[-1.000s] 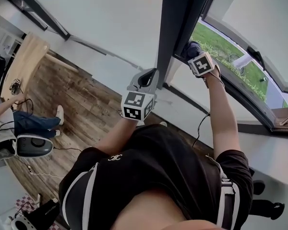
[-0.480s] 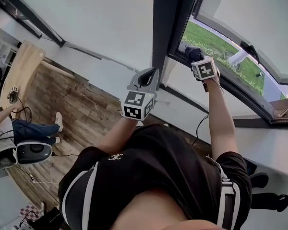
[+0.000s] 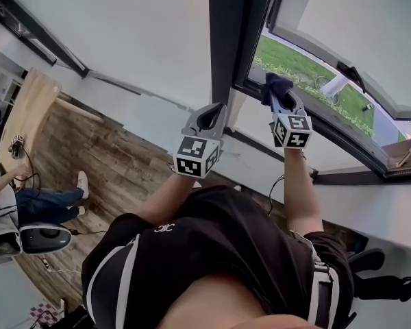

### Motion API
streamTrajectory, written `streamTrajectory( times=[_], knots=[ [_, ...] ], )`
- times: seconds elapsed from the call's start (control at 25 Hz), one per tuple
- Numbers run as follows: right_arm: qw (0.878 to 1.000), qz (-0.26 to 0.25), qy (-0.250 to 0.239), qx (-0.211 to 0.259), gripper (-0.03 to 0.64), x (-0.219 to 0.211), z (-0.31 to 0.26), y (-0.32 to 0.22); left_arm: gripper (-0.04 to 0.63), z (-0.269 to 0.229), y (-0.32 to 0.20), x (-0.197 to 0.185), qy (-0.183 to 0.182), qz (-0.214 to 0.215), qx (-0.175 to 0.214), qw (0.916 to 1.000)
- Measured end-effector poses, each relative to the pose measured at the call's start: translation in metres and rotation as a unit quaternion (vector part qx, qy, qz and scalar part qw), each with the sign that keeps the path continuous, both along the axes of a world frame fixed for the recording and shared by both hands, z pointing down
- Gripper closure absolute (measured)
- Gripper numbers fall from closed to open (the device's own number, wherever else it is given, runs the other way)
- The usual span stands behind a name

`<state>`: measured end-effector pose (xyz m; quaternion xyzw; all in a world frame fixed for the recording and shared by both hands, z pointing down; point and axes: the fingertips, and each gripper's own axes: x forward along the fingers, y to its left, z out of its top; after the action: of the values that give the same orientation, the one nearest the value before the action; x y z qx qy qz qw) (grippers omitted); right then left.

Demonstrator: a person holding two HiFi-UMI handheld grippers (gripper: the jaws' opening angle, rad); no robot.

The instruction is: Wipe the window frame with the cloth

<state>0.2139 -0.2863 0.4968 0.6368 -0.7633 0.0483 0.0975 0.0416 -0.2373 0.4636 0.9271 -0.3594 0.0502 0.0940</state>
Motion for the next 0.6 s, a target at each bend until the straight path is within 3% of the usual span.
streamTrajectory(
  times=[0.2,0.36,0.48,0.6],
  knots=[
    [0.997,-0.004,-0.023,0.080,0.526,-0.026,-0.042,0.040,0.586,0.000,0.003,0.001,-0.003,0.005,0.002,1.0000],
    [0.992,0.014,-0.046,0.115,0.526,-0.037,-0.055,0.066,0.586,-0.001,-0.002,-0.005,-0.006,0.000,0.004,1.0000],
    [0.990,0.037,-0.049,0.127,0.526,-0.041,-0.054,0.085,0.586,0.000,-0.003,-0.007,-0.009,-0.001,0.007,0.9999],
    [0.990,0.064,-0.067,0.106,0.526,-0.038,-0.041,0.095,0.586,-0.001,-0.004,-0.007,-0.012,-0.002,0.016,0.9998]
  ],
)
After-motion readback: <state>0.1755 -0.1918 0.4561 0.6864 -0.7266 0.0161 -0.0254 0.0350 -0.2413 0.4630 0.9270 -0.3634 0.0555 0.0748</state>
